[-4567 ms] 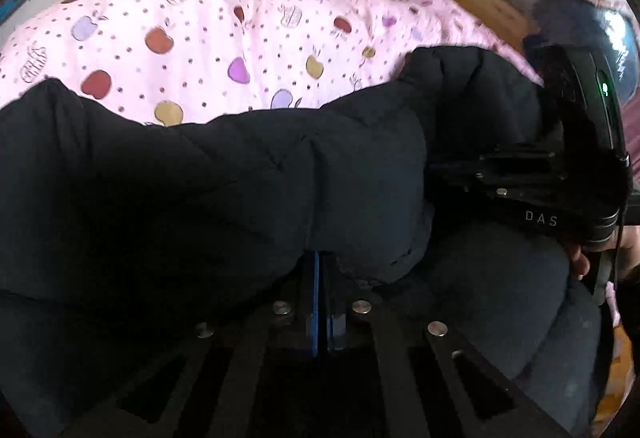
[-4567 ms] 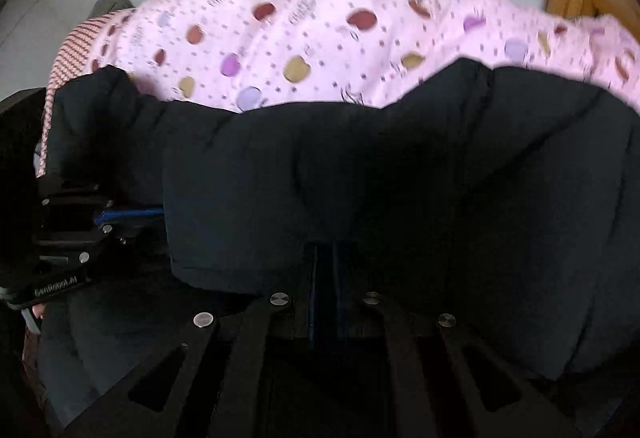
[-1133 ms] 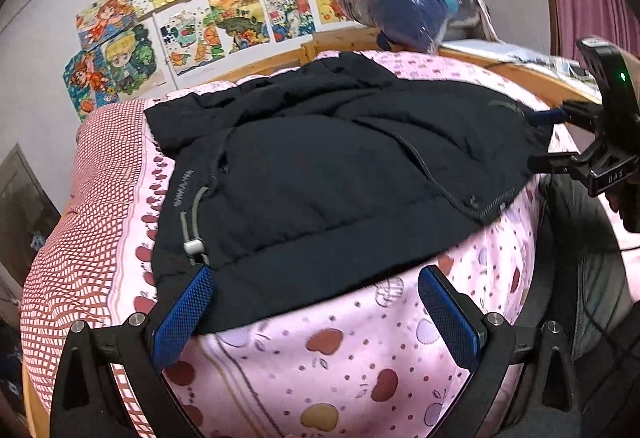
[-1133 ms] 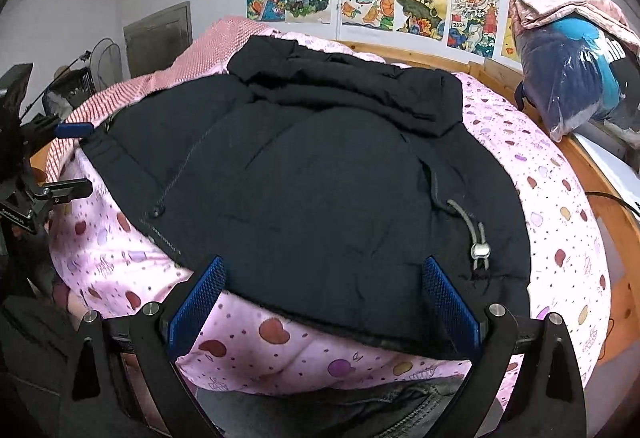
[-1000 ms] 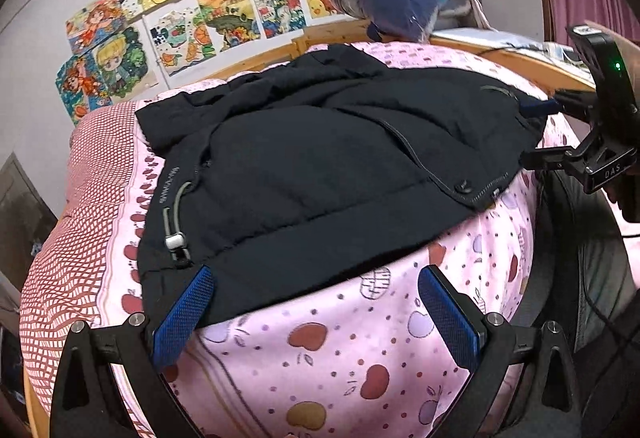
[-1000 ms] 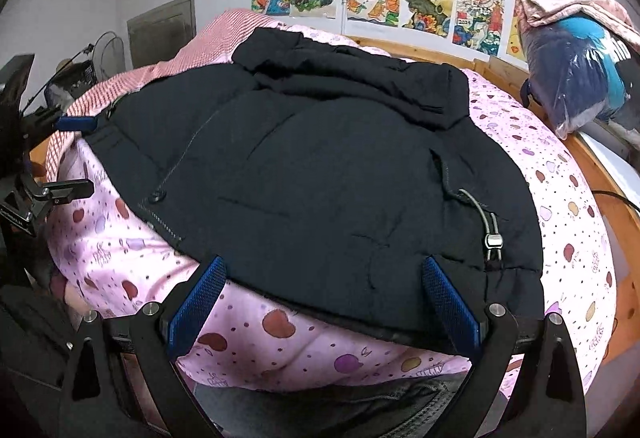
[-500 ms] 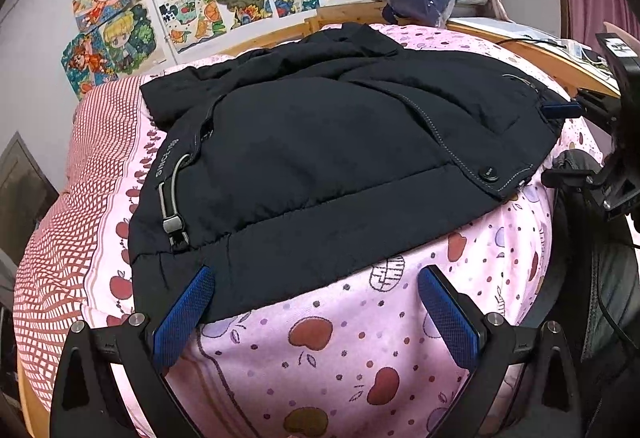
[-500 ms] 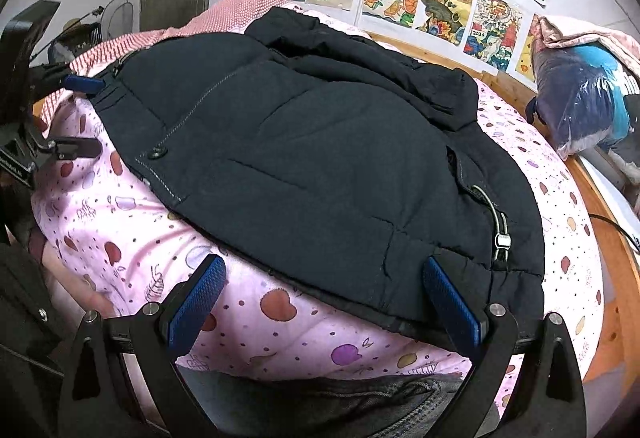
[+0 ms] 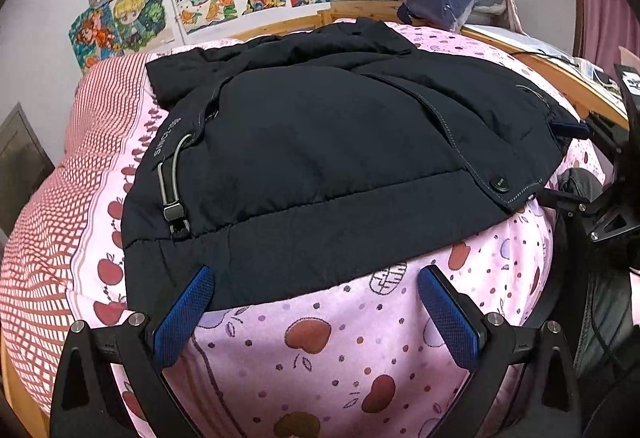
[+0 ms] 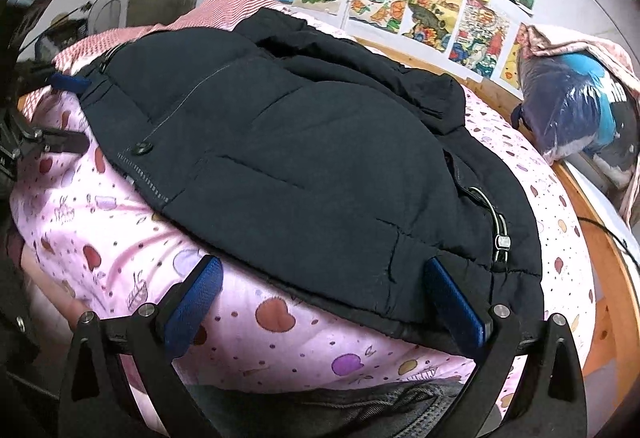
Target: Fold large clothes
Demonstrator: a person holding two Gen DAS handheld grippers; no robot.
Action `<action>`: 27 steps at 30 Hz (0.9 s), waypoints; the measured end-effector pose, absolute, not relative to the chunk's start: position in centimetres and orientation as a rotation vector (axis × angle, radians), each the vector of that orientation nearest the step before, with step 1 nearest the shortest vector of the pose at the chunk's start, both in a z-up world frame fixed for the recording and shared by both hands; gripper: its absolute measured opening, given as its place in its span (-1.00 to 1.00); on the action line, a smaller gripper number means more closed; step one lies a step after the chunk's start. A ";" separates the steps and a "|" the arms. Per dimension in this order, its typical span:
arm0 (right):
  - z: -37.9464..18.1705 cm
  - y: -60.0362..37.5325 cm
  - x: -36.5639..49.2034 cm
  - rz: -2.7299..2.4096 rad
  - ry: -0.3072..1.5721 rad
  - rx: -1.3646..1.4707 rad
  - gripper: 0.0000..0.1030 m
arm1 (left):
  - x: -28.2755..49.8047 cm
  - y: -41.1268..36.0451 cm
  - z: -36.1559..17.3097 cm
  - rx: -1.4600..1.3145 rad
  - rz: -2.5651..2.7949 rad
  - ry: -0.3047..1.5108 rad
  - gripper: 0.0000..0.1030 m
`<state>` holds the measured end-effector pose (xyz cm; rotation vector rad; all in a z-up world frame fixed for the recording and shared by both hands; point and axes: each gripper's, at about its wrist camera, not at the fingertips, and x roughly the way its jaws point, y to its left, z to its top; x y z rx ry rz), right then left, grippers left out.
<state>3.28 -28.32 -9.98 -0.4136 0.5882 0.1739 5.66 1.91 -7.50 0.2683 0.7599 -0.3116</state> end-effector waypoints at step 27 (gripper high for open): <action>-6.4 -31.3 6.3 0.227 0.550 -0.207 0.94 | 5.4 1.9 -7.0 0.204 -0.342 0.734 1.00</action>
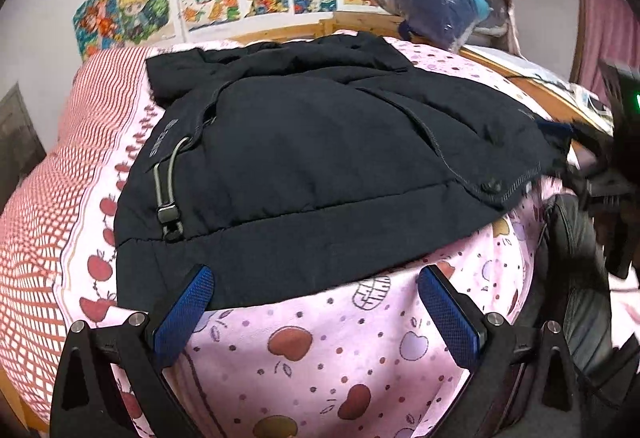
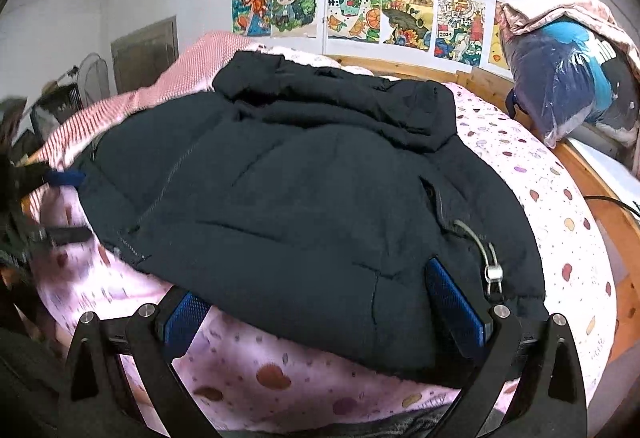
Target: Fold large clothes
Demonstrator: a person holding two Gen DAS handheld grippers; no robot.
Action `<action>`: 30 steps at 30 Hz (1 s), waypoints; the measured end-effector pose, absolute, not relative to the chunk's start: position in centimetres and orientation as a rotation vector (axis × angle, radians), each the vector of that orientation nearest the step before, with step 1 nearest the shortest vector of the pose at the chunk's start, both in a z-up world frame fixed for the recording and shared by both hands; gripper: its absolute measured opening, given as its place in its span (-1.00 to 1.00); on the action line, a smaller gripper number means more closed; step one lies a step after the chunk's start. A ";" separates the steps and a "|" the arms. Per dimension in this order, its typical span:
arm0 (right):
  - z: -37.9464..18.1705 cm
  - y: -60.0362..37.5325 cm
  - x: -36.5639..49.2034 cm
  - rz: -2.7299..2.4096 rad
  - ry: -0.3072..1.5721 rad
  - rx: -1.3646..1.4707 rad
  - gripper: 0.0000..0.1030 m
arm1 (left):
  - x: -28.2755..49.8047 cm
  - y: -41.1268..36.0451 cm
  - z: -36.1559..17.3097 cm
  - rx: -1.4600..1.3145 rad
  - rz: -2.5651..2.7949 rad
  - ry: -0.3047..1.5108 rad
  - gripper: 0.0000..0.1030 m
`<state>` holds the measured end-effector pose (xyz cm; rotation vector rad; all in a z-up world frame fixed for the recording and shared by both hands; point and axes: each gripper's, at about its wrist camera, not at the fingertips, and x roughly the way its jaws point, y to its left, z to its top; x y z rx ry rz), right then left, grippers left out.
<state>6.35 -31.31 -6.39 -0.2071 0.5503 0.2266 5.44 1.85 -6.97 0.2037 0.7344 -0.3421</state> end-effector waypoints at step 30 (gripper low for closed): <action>-5.3 -31.8 9.0 0.290 0.524 -0.046 0.94 | 7.1 1.1 -6.0 0.408 0.052 0.600 0.21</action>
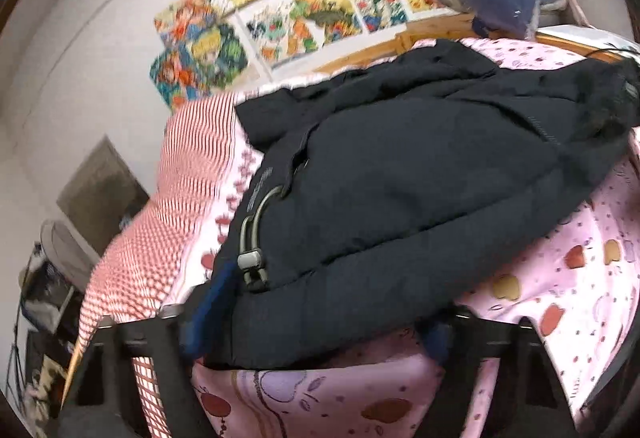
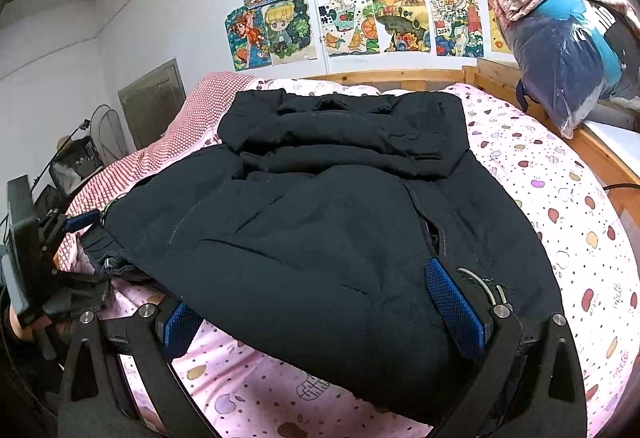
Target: Fold large clothes
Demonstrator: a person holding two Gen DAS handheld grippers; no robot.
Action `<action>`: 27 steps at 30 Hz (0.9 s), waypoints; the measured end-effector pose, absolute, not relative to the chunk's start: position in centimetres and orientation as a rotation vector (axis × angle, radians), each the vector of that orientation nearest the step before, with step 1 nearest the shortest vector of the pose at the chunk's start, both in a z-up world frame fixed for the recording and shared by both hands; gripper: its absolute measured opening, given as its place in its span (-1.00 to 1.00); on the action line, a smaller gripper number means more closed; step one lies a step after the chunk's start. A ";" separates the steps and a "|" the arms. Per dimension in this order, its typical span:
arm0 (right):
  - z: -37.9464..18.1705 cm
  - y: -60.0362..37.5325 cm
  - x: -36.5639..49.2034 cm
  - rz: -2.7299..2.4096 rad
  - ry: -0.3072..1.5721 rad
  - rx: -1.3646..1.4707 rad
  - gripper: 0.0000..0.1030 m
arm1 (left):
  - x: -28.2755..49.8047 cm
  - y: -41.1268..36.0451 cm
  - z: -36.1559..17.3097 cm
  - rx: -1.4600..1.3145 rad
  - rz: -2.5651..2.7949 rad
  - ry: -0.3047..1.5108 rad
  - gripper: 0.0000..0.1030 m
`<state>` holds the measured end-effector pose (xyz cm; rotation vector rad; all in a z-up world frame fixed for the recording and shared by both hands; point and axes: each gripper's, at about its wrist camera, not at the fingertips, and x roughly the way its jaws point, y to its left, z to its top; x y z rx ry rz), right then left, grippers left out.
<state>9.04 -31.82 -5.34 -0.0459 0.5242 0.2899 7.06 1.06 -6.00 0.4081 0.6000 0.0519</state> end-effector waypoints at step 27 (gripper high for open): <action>-5.5 -32.7 5.4 0.127 0.464 -0.311 -0.62 | 2.5 1.9 -1.4 0.402 -0.007 0.453 -0.69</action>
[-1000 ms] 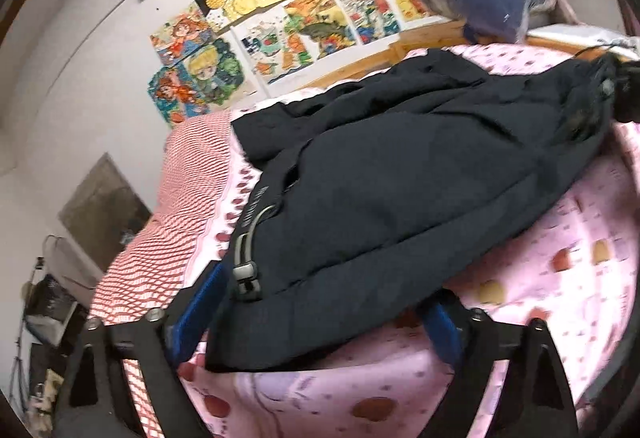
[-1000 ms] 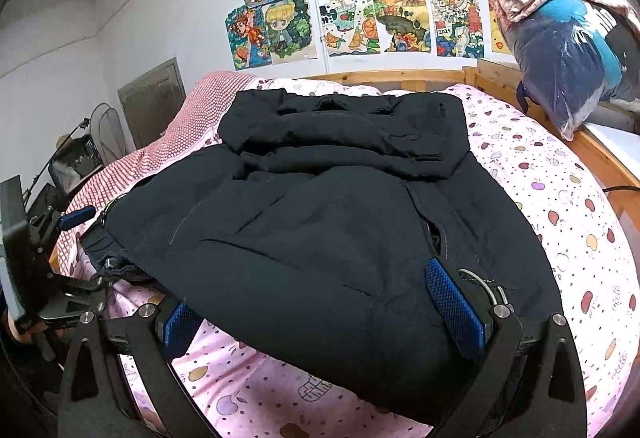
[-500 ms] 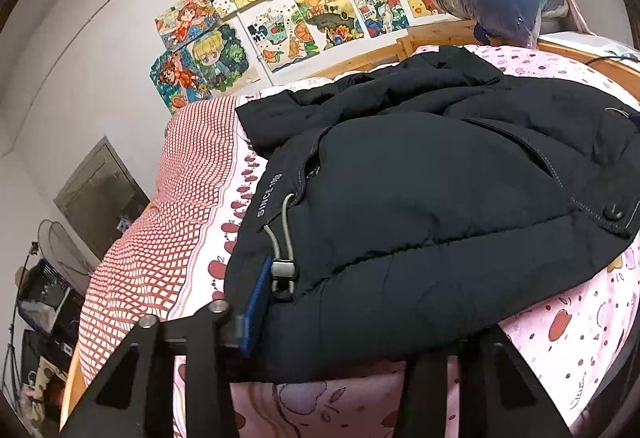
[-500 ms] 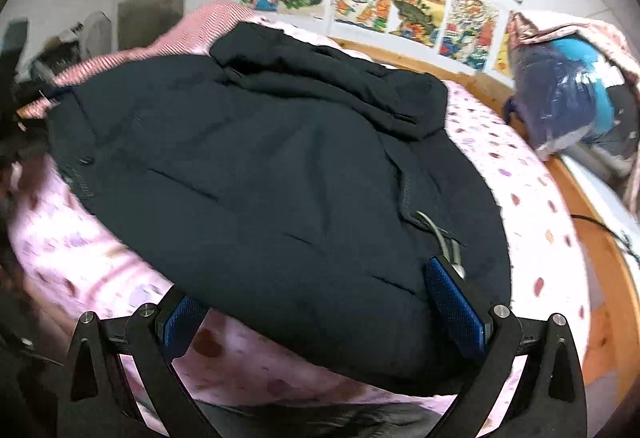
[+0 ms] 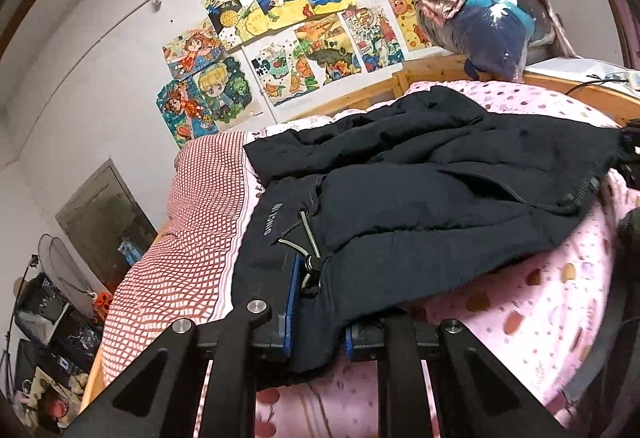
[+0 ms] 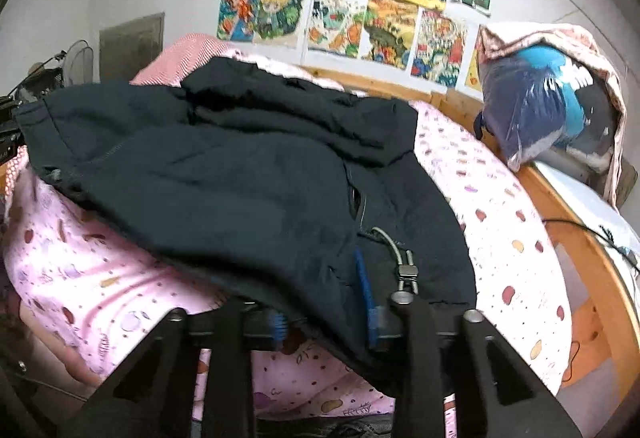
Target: Fold large clothes
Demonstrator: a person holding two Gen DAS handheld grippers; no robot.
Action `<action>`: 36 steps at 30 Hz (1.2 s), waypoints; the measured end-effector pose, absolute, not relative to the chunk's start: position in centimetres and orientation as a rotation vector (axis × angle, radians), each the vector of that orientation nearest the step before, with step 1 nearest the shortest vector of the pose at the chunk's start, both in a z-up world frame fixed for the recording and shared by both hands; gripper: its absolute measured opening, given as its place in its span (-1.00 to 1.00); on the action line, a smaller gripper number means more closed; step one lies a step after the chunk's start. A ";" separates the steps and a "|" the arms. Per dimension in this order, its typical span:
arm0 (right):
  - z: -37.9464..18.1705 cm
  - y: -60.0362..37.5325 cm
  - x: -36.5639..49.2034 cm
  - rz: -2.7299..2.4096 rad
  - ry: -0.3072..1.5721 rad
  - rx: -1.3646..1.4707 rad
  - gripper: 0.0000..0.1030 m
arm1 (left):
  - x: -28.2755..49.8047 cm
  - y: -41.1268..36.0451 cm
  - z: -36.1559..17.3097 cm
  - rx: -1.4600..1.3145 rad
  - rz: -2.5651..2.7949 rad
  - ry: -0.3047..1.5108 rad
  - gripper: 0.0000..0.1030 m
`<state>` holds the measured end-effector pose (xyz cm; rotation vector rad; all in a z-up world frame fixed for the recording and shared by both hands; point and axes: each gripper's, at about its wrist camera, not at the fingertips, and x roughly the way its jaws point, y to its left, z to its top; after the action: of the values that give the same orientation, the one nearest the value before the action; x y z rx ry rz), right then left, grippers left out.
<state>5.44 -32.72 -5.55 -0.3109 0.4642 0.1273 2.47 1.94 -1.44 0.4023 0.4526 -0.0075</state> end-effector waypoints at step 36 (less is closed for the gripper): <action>-0.4 -33.7 1.7 0.252 0.253 -0.088 -0.81 | -0.8 4.8 3.3 0.132 -0.117 0.516 -0.70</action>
<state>1.71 -33.73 -0.39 -0.0884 0.2527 0.2518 -0.82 4.75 3.28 0.1323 0.5162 -0.1174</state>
